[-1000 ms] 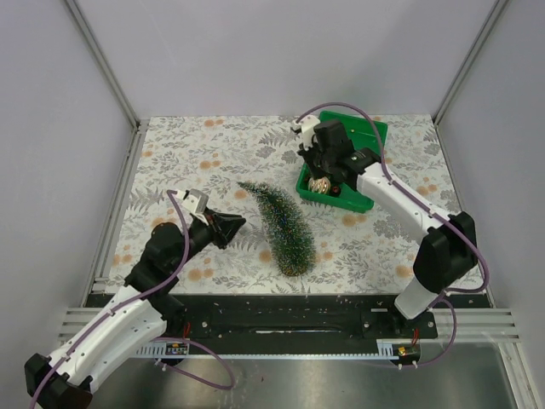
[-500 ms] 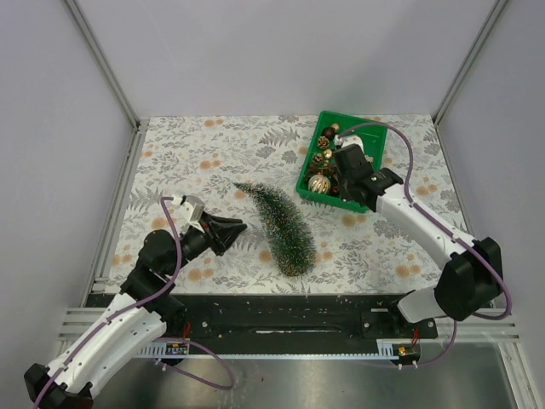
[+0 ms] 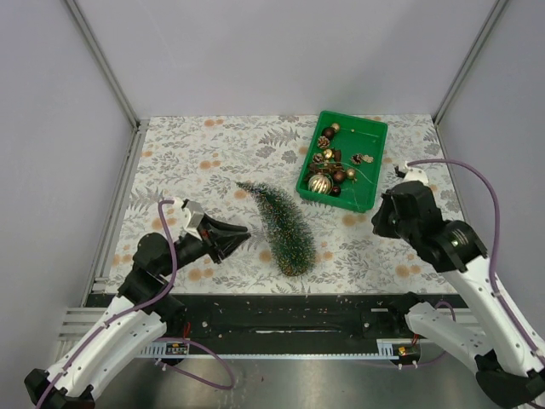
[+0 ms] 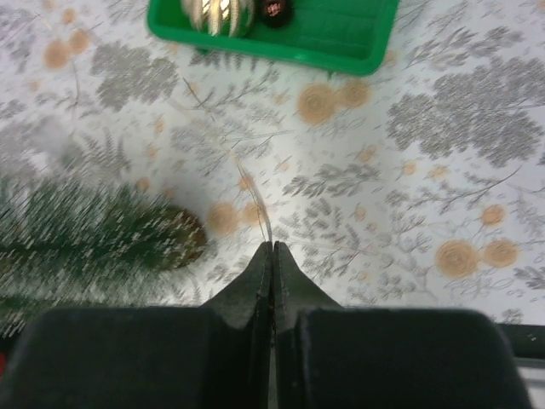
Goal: Decorate the small christmas tree
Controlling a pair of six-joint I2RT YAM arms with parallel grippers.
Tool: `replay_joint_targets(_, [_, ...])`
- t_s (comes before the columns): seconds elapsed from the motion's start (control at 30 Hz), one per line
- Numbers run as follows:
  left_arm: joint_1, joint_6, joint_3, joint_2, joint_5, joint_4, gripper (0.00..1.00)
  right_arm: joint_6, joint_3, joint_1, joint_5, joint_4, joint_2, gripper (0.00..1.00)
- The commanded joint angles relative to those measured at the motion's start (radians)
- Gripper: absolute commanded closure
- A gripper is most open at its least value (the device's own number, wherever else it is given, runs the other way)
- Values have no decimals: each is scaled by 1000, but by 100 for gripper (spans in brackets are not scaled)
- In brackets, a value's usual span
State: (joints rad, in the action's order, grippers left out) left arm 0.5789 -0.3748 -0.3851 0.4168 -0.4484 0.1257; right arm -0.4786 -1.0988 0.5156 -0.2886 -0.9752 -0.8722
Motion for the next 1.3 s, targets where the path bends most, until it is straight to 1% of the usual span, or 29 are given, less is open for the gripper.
replay_joint_targets(0.0, [-16, 5, -58, -16, -120, 54, 74, -68, -32, -5, 225, -118, 73, 100])
replay_joint_targets(0.1, [-17, 5, -78, -16, -167, 58, 74, -66, -21, -5, 356, -174, 101, 100])
replay_joint_targets(0.33, [-17, -21, -90, 0, -222, 87, 73, -57, -56, -5, 502, -382, 163, 100])
replay_joint_targets(0.4, [-17, -36, -84, 5, -233, 104, 73, -37, -62, -5, 574, -411, 170, 100])
replay_joint_targets(0.43, [-17, -41, -83, 7, -242, 107, 72, -26, -61, -5, 635, -415, 170, 100])
replay_joint_targets(0.53, [-17, -52, -77, 17, -272, 106, 68, -11, -41, -5, 857, -363, 186, 100])
replay_joint_targets(0.6, [-16, -50, -77, 22, -305, 103, 63, -9, -15, -5, 1003, -298, 205, 100])
replay_joint_targets(0.7, [-5, -35, -75, 36, -392, 95, 53, -21, 49, -5, 1165, -197, 229, 100])
replay_joint_targets(0.73, [-2, -27, -75, 36, -420, 92, 50, -28, 69, -5, 1178, -169, 236, 100])
replay_joint_targets(0.8, [9, -16, -69, 40, -469, 91, 44, -25, 91, -5, 1157, -131, 230, 100])
replay_joint_targets(0.93, [29, 19, -57, 51, -529, 86, 37, -138, 175, -5, 1198, 87, 259, 100])
replay_joint_targets(1.07, [64, 63, -49, 76, -562, 83, 34, -202, 256, -5, 1204, 220, 268, 100])
replay_joint_targets(1.17, [96, 108, -34, 91, -562, 77, 34, -253, 307, -2, 1207, 311, 283, 100])
replay_joint_targets(1.27, [133, 149, -35, 115, -559, 77, 35, -259, 323, 3, 1197, 332, 280, 100])
